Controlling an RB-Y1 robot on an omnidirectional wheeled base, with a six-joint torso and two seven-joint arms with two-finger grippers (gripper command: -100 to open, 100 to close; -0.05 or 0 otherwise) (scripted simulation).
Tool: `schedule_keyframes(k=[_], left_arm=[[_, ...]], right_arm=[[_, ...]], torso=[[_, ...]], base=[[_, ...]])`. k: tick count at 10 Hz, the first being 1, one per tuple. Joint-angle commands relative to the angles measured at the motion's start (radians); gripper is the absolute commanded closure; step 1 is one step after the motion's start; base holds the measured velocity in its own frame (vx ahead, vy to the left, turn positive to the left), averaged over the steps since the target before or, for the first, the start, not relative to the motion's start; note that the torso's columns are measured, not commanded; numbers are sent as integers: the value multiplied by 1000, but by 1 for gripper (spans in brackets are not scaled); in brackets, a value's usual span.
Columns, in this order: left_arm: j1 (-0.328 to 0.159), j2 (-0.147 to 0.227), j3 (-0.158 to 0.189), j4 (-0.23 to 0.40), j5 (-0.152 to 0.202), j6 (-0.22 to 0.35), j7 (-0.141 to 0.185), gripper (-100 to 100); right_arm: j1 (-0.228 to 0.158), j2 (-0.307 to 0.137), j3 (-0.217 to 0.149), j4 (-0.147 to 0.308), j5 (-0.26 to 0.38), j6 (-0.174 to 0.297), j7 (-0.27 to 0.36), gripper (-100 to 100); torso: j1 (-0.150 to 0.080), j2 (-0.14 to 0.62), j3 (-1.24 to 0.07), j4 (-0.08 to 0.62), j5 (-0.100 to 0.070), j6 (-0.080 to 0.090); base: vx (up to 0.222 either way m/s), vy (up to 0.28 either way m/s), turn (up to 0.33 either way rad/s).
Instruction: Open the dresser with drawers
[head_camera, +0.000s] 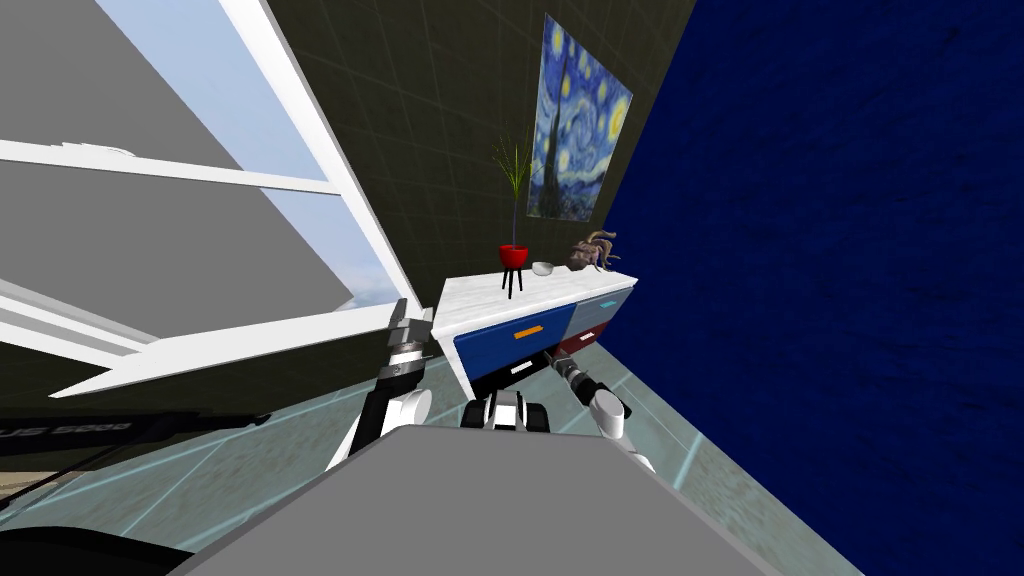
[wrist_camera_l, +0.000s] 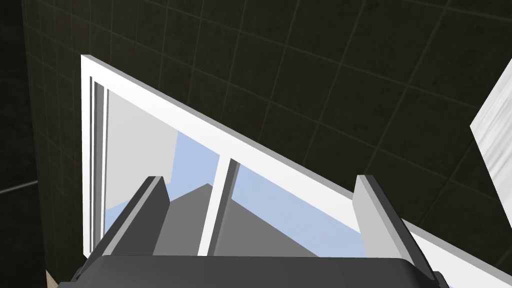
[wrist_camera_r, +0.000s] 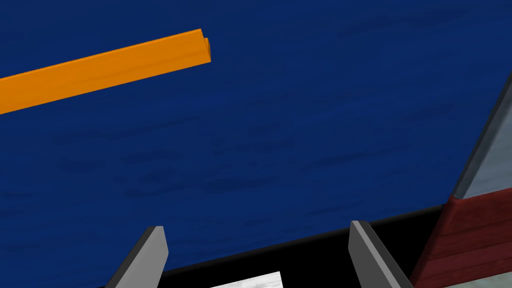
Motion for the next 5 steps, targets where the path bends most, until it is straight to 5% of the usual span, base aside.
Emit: schedule_keyframes(k=[1,5], left_arm=[[0,0,0,0,0,0,0,0],[0,0,0,0,0,0,0,0]], right_arm=[[-15,2,-4,42,-74,41,-18,-100],[-28,6,-6,78,-167,73,-33,-100]], torso=[[0,-1,0,0,0,0],[0,0,0,0,0,0]], base=[[17,18,-1],[0,0,0]])
